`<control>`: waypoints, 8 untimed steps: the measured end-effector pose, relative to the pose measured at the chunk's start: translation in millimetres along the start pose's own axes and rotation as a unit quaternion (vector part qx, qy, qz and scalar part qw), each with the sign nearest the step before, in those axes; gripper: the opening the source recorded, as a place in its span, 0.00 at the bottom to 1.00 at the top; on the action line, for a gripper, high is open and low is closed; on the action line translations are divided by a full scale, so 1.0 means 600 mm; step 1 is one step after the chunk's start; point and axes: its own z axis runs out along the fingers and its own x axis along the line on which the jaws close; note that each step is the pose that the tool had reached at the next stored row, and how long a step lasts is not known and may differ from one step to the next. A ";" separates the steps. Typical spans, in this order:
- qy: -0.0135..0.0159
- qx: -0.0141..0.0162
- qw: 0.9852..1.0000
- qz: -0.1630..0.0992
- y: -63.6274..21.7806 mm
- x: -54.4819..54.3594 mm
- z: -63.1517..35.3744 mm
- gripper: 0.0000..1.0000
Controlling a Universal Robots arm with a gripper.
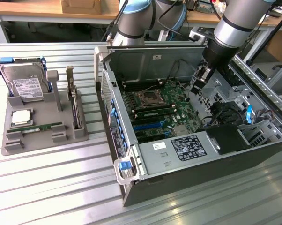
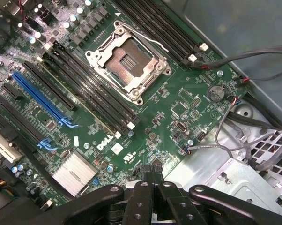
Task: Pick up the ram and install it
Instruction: 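Press down the ram until it locks into place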
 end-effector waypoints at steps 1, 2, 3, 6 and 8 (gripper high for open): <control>0.000 0.000 1.000 0.001 0.000 0.000 0.000 0.11; 0.000 0.000 1.000 0.004 0.000 0.000 0.000 0.11; 0.000 0.000 1.000 0.006 0.000 0.000 0.000 0.11; -0.001 0.000 1.000 0.017 0.000 0.000 0.000 0.11; -0.001 0.000 1.000 0.024 0.000 0.000 0.000 0.11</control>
